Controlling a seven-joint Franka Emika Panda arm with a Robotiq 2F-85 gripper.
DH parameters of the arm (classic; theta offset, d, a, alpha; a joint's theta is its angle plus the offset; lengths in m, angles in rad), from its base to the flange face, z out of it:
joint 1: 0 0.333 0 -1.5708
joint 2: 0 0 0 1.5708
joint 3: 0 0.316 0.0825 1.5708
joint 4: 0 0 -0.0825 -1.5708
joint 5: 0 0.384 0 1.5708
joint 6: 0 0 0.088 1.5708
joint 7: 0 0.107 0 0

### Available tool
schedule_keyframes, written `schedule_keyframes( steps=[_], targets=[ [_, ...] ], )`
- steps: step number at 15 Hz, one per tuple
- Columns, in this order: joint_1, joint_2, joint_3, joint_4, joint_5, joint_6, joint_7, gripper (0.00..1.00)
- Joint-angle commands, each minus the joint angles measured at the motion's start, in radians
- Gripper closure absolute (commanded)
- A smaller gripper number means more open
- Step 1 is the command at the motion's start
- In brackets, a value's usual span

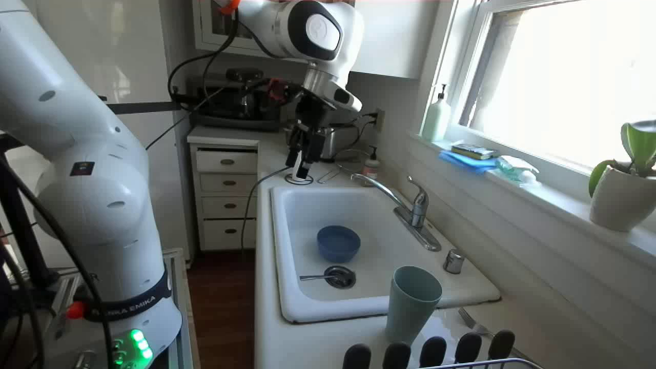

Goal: Put the soap bottle upright

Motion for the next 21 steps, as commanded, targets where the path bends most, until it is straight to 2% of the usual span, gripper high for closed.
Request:
schedule_keyframes(
  steps=[1,7,9,13,15,18,19,20,21],
  targets=[
    [0.013,0.001,-0.012,0.001,-0.004,-0.001,0.004,0.0],
    [0.013,0.001,-0.012,0.001,-0.004,-0.001,0.004,0.0],
    [-0.024,0.037,-0.053,0.029,0.017,0.0,0.023,0.0],
    [-0.1,0.013,-0.152,0.007,0.016,0.04,0.032,0.0],
    [-0.141,0.014,-0.21,0.02,0.037,0.078,0.023,0.0],
    [-0.177,0.056,-0.28,0.053,0.091,0.197,0.003,0.0],
    [-0.184,0.071,-0.294,0.057,0.116,0.246,0.015,0.0],
    [-0.182,0.026,-0.269,0.025,0.065,0.191,0.01,0.0],
    [-0.188,0.037,-0.283,0.031,0.081,0.219,0.01,0.0]
  ],
)
